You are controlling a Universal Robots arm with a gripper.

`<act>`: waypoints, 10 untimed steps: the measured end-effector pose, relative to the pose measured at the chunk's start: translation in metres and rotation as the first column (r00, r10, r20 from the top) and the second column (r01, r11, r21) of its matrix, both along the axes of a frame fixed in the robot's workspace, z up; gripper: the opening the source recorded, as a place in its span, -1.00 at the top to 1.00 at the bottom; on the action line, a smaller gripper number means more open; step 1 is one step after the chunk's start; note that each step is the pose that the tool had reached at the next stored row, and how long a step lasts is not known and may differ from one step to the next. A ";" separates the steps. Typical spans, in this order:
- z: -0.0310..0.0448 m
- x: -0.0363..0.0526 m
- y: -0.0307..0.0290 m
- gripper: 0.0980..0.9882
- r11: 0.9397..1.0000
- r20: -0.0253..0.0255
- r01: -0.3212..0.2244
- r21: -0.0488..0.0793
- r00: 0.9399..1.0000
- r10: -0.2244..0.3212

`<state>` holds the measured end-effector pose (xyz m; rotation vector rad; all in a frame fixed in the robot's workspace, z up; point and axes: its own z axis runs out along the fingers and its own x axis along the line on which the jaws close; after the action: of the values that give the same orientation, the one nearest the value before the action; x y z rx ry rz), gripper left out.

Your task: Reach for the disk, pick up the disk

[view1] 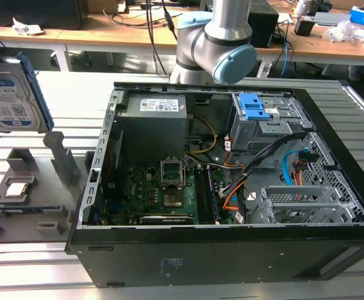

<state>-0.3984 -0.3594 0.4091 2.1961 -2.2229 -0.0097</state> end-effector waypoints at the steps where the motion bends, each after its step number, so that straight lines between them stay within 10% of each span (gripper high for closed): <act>1: 0.0042 0.0000 0.0000 0.40 1.000 0.000 0.000 0.000 1.000 0.000; 10: 0.0265 0.0000 0.0002 0.40 1.000 0.000 0.000 0.000 1.000 0.000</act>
<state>-0.3985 -0.3592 0.4357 2.1961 -2.2229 -0.0096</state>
